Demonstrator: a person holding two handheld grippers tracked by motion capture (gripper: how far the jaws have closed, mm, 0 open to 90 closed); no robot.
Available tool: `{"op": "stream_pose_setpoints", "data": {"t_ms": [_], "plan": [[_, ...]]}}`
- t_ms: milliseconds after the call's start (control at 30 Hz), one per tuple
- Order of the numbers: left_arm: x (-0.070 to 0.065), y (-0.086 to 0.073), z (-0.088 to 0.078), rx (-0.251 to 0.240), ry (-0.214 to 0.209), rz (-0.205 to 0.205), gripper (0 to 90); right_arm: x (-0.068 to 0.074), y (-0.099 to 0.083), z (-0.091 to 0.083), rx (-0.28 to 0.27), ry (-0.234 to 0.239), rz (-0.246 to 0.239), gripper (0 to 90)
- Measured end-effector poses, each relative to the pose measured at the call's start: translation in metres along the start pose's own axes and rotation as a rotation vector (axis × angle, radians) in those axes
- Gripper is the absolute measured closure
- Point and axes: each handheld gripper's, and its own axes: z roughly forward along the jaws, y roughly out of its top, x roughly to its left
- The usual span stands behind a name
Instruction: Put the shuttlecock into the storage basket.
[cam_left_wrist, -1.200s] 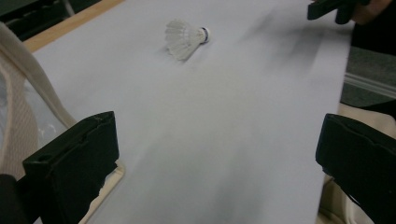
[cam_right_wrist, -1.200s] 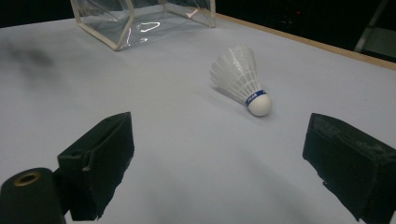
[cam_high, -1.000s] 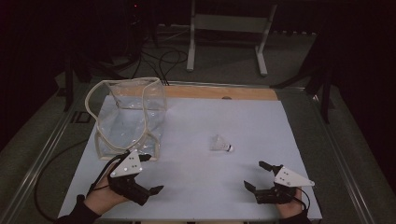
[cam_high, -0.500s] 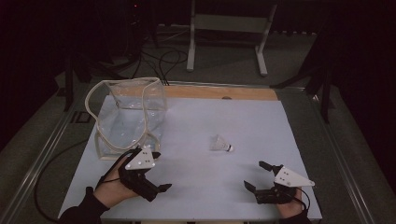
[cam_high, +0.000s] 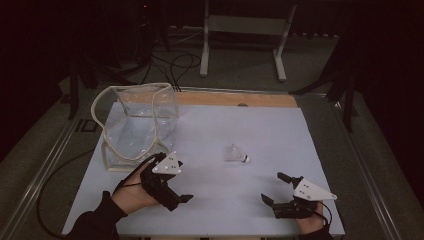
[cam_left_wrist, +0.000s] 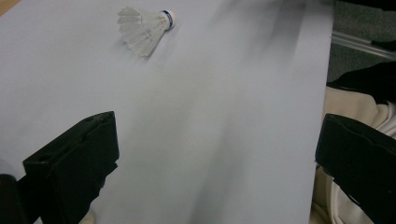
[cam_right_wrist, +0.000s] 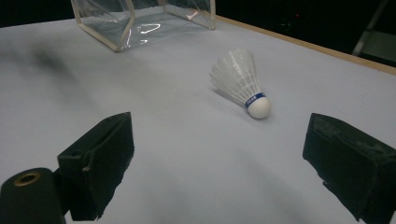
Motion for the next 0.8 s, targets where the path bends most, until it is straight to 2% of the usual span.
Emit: {"op": "stream_pose_setpoints", "data": {"t_ms": [333, 800], "plan": [[0.003, 0.013, 0.01, 0.024, -0.003, 0.015, 0.4, 0.001, 0.0, 0.0, 0.0, 0.004, 0.001, 8.6], [0.012, 0.033, 0.026, 0.089, -0.038, 0.04, 0.4, 0.001, 0.0, 0.0, 0.002, 0.007, -0.002, 8.6]]}}
